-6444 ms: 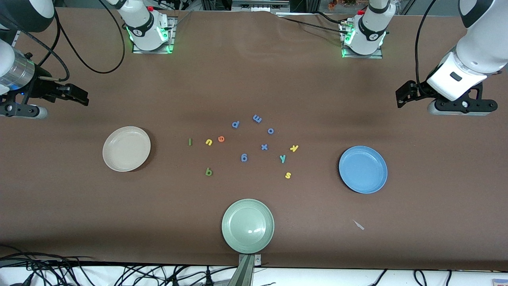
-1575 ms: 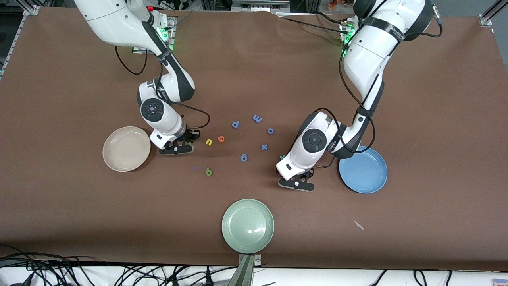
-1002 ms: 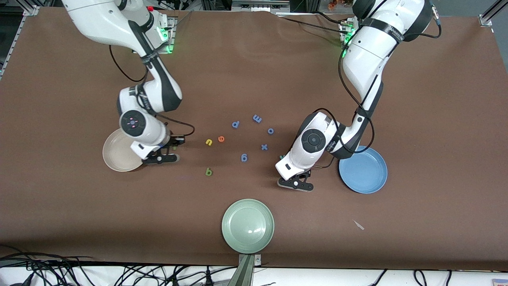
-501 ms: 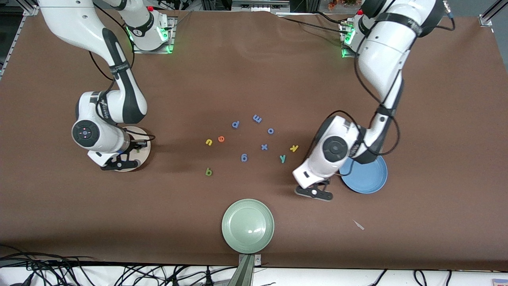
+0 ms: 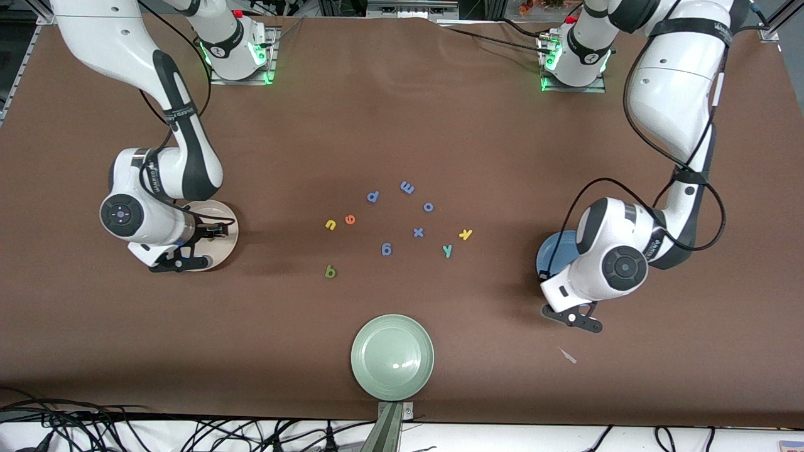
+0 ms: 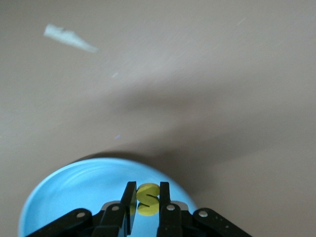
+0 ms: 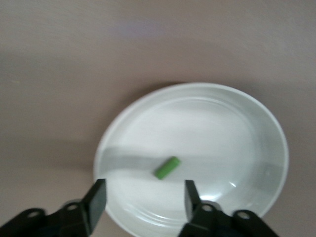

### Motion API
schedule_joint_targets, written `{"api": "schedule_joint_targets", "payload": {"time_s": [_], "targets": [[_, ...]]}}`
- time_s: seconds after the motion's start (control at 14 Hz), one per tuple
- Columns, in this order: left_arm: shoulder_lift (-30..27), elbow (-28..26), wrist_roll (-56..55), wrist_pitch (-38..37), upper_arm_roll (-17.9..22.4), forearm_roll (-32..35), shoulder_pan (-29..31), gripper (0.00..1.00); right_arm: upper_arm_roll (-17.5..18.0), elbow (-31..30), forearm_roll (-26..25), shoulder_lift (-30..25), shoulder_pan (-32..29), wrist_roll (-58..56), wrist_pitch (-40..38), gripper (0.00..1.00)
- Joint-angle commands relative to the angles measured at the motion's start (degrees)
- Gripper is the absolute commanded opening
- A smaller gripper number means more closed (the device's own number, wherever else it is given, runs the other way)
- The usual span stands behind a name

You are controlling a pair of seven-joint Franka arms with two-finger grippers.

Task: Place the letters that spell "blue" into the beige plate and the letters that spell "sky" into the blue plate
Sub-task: 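Drop the l in the beige plate while the left gripper drops the s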

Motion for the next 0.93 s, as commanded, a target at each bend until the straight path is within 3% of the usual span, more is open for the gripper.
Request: {"api": "schedule_joint_targets", "payload": {"time_s": [0.0, 0.07, 0.14, 0.36, 0.57, 0.72, 0.86], "targets": [[-1.8, -3.9, 0.9, -0.3, -0.1, 2.4, 0.3, 0.2, 2.2, 0.5, 0.8, -0.5, 0.2, 3.4, -0.7, 1.0], [-1.7, -4.3, 0.8, -0.3, -0.1, 2.4, 0.3, 0.52, 3.3, 0.5, 0.8, -0.6, 0.2, 5.6, -0.7, 1.0], [-1.8, -4.5, 0.8, -0.3, -0.2, 2.4, 0.4, 0.99, 4.6, 0.5, 0.8, -0.7, 0.3, 8.1, -0.7, 1.0], [-3.8, -4.1, -0.2, -0.4, -0.6, 2.2, -0.3, 1.0, 8.1, 1.6, 0.8, -2.0, 0.2, 16.0, -5.2, 1.0], [-6.0, -3.9, -4.1, -2.5, -4.5, 1.5, -1.2, 1.0, 10.8, 3.8, 0.8, -1.6, 0.2, 21.3, -5.3, 1.0], [-6.2, -4.4, -12.2, -2.9, -8.9, 1.5, -1.4, 1.0, 12.1, 6.3, 0.9, 0.2, 0.3, 24.4, -4.6, 1.0], [-5.6, -4.4, -22.0, -2.8, -10.3, 2.0, -5.2, 1.0, 13.5, 11.0, 0.7, 4.2, 1.0, 29.1, -4.5, 1.0]]}}
